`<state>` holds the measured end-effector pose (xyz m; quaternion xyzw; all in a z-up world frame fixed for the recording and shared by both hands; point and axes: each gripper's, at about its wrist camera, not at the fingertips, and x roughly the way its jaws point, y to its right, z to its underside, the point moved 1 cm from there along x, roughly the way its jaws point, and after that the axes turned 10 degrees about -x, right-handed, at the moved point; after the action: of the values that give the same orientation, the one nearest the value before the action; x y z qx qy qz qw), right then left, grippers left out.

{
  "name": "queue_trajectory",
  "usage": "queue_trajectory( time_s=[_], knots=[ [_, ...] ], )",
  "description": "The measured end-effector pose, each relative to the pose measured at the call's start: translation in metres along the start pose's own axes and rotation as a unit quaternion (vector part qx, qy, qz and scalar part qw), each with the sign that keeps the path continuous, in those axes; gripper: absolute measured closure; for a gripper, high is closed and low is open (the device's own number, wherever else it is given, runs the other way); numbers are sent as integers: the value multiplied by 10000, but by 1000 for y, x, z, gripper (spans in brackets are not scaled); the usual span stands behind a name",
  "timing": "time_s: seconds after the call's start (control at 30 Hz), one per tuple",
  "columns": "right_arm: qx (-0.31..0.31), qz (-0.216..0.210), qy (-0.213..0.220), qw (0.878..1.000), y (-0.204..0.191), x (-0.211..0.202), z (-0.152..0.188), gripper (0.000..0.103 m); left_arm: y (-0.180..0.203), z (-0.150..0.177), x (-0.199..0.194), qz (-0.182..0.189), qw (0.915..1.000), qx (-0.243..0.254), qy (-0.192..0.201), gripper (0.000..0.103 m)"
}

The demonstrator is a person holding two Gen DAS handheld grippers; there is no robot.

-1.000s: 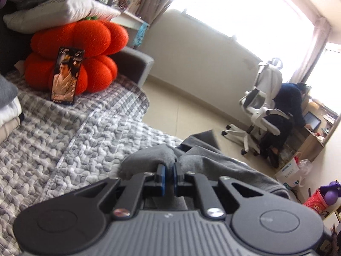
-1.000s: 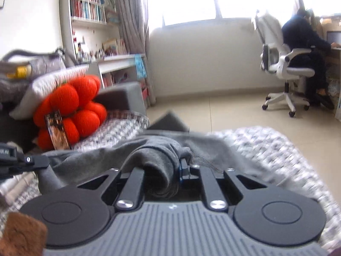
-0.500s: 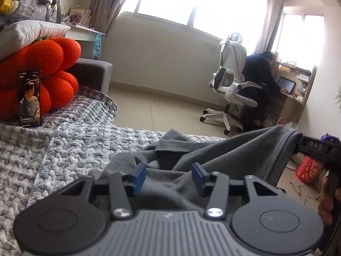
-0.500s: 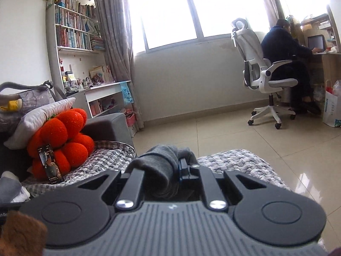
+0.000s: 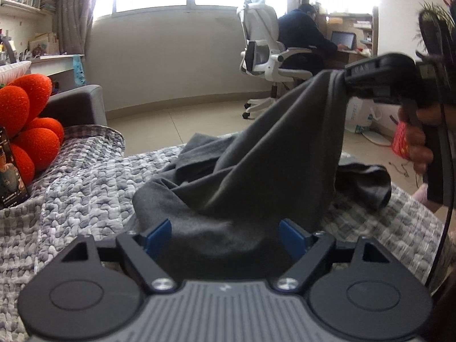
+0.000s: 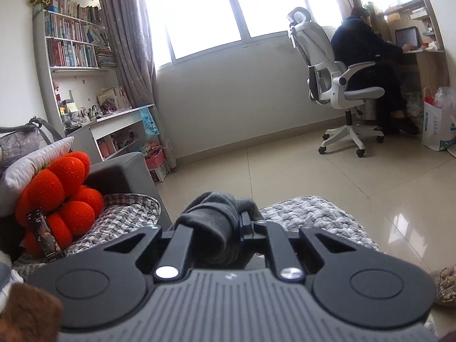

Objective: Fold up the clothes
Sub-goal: 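Lift the grey garment up off the bed with both grippers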

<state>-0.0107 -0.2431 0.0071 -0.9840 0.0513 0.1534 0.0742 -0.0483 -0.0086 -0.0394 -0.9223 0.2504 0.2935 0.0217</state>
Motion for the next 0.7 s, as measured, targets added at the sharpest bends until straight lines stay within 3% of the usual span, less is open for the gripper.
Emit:
queue_trajectory(
  time_s=[0.13, 0.27, 0.37, 0.43, 0.5, 0.53, 0.57, 0.7],
  knots=[
    [115, 59, -118, 9998, 5, 7, 3, 91, 3, 7, 22, -161, 9991, 254, -315, 19],
    [269, 108, -253, 9993, 10, 10, 7, 91, -1, 8, 35, -295, 9985, 119, -456, 23],
    [406, 143, -381, 9983, 16, 13, 10, 90, -3, 9, 46, -395, 9976, 18, -562, 44],
    [498, 145, -445, 9977, 20, 12, 14, 90, -6, 9, 52, -457, 9969, -127, -629, 68],
    [629, 144, -595, 9961, 26, 10, 18, 90, -8, 7, 56, -464, 9962, -366, -633, 80],
    [708, 142, -683, 9950, 29, 10, 20, 90, -8, 5, 56, -478, 9956, -472, -647, 97],
    [801, 136, -765, 9938, 32, 9, 22, 90, -9, 2, 57, -484, 9946, -648, -646, 102],
    [989, 214, -914, 9907, 32, 4, 32, 90, -14, -7, 53, -563, 9897, -1230, -477, 102]
  ],
)
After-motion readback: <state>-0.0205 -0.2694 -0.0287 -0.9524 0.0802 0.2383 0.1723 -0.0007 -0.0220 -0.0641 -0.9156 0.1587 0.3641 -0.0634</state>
